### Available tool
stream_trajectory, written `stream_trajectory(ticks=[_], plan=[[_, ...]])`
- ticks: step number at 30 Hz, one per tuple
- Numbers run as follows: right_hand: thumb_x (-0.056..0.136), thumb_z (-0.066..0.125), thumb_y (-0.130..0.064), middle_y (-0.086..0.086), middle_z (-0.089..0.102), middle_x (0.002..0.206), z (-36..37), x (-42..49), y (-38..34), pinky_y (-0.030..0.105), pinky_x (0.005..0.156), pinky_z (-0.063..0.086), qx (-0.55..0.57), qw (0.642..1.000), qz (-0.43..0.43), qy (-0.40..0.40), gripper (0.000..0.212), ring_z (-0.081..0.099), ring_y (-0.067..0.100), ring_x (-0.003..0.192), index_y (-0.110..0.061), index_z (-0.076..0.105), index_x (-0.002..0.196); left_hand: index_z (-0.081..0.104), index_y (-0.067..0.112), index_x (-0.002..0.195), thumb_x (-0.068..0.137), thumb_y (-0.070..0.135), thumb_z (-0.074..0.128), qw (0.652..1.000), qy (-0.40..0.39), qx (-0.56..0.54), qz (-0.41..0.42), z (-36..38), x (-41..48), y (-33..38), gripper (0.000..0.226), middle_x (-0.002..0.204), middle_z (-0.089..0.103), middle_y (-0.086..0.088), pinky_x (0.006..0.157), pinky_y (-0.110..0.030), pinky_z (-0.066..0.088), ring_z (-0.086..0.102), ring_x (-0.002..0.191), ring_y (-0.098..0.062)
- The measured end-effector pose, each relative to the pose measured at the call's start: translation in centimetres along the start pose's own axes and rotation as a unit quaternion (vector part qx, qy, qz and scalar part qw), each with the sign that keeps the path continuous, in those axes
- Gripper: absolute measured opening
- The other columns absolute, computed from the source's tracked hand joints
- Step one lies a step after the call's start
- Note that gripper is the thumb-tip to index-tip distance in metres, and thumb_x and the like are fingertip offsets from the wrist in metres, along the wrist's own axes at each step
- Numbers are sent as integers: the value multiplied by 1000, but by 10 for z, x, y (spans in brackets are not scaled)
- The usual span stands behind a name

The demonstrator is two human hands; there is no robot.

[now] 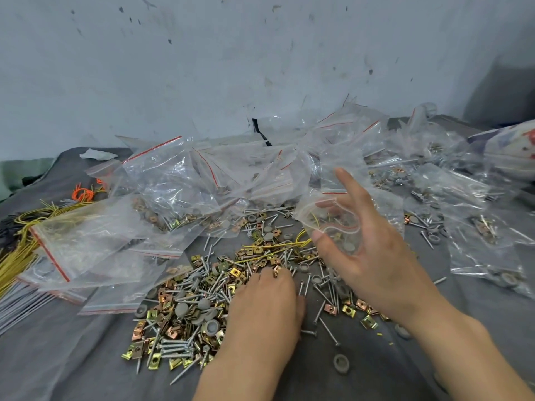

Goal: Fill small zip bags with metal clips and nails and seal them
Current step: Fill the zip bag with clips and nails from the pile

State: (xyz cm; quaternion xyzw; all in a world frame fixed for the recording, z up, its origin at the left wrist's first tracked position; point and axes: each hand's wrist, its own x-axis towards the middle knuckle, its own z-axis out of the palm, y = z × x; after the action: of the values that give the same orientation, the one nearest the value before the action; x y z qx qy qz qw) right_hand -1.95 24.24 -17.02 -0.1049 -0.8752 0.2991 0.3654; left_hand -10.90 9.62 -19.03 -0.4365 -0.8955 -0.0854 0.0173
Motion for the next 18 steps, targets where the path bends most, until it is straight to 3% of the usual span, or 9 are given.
stream_trajectory(ticks=[6, 8, 10, 11, 12, 15, 16, 18], plan=[[88, 55, -55, -32, 55, 125, -2, 0, 3, 27, 106, 39, 6, 1000, 1, 10, 79, 50, 0, 127, -49, 11, 153, 53, 22, 109, 97, 37, 43, 999, 38, -8, 0, 4, 0, 3, 22, 110, 47, 2, 88, -33, 44, 47, 109, -19], [88, 55, -56, -31, 56, 124, -2, 0, 2, 27, 106, 39, 3, 1000, 1, 10, 79, 50, 0, 127, -48, 11, 154, 55, 24, 99, 96, 35, 48, 992, 53, -114, -22, 1, 2, -1, 14, 101, 53, 8, 81, -28, 46, 53, 98, -11], [88, 55, -57, -30, 56, 124, -2, 0, 1, 28, 106, 40, 2, 1000, 1, 12, 80, 51, 0, 127, -47, 11, 154, 61, 26, 87, 93, 31, 57, 951, 64, -289, -90, -7, 9, -9, 9, 81, 64, 12, 66, -21, 50, 59, 71, -1], [89, 55, -57, -30, 57, 124, -2, 0, 1, 28, 106, 40, 1, 1000, 2, 12, 80, 51, 0, 127, -47, 11, 155, 66, 23, 82, 91, 28, 61, 910, 50, -389, -132, -11, 13, -15, 12, 73, 66, 12, 60, -19, 49, 58, 60, 0], [89, 54, -57, -28, 57, 124, -1, 0, 1, 29, 106, 40, -1, 1000, 3, 11, 80, 51, -1, 127, -46, 11, 155, 72, 19, 76, 90, 23, 64, 845, 25, -508, -164, -17, 17, -20, 17, 69, 66, 11, 57, -18, 48, 56, 55, -2], [89, 51, -59, -21, 58, 128, 1, -1, 0, 33, 106, 42, -9, 1000, 5, 6, 78, 51, 0, 126, -48, 9, 154, 78, 13, 66, 85, 12, 69, 543, -52, -815, -197, -32, 20, -30, 21, 74, 66, -2, 56, -19, 52, 57, 59, -6], [89, 50, -60, -20, 58, 129, 1, -1, -1, 34, 106, 43, -11, 1000, 6, 4, 78, 51, 0, 126, -49, 9, 154, 79, 11, 69, 82, 12, 69, 473, -64, -856, -200, -34, 19, -32, 17, 77, 67, -4, 56, -19, 53, 59, 61, -6], [88, 49, -62, -17, 58, 131, 2, -1, -1, 35, 106, 43, -16, 1000, 6, 2, 79, 50, 0, 127, -50, 7, 154, 79, 7, 77, 82, 11, 68, 412, -81, -884, -208, -33, 16, -33, 13, 81, 68, -5, 56, -21, 54, 60, 62, -8]])
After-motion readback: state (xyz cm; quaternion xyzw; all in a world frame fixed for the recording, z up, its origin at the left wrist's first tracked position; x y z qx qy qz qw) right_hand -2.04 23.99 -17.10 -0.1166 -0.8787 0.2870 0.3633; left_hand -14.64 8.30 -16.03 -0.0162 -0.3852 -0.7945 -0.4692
